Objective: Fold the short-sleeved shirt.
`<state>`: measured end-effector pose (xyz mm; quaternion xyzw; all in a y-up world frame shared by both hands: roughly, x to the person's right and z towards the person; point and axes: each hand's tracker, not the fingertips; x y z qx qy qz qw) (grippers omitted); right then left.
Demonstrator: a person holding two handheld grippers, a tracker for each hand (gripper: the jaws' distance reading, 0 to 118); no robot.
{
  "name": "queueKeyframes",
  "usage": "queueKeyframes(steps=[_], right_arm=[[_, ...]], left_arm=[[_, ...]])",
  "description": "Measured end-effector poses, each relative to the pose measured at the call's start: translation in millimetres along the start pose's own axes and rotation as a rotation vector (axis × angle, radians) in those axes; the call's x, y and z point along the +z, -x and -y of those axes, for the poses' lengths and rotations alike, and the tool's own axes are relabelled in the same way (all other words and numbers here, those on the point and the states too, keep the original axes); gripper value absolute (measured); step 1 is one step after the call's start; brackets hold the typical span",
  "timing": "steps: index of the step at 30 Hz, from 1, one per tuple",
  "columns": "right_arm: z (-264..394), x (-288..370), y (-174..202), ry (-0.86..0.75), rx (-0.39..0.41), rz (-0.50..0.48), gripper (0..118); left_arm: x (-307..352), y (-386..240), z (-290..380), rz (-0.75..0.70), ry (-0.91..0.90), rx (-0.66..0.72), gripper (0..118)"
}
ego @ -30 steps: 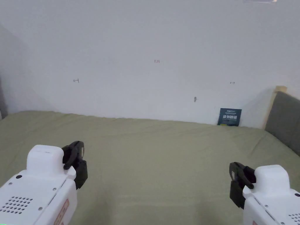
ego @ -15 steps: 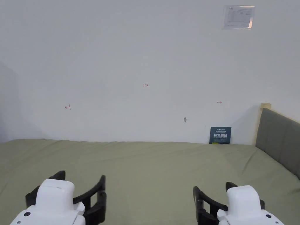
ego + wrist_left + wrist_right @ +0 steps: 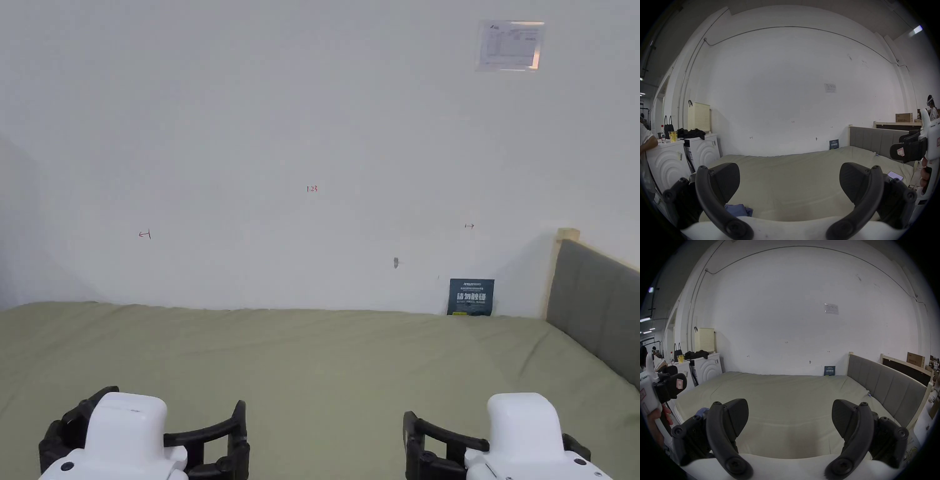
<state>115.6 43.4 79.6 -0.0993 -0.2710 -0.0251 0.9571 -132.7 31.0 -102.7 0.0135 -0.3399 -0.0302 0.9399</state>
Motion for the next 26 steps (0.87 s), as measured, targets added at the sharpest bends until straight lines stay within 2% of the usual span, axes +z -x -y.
queueKeyframes(steps=[3, 11, 19, 21, 26], right_arm=[[-2.3, 4.6, 2.6, -0.011, 0.005, 0.004, 106], [-11.7, 8.5, -3.0, -0.035, -0.047, -0.022, 106], [-15.1, 14.3, -6.3, -0.076, -0.035, 0.024, 106], [-15.0, 12.7, -7.9, -0.069, -0.061, 0.067, 106], [-13.9, 10.6, -20.9, -0.038, -0.123, 0.014, 106]], left_arm=[[-0.7, 0.2, 1.5, 0.000, 0.008, 0.009, 118], [-2.0, 3.3, 0.6, -0.012, 0.012, 0.009, 118], [-2.8, 1.6, 0.8, -0.017, 0.016, 0.008, 118], [-3.1, 1.0, 1.1, -0.015, 0.018, 0.009, 118], [-3.7, -1.4, 1.6, -0.010, 0.018, 0.010, 118]])
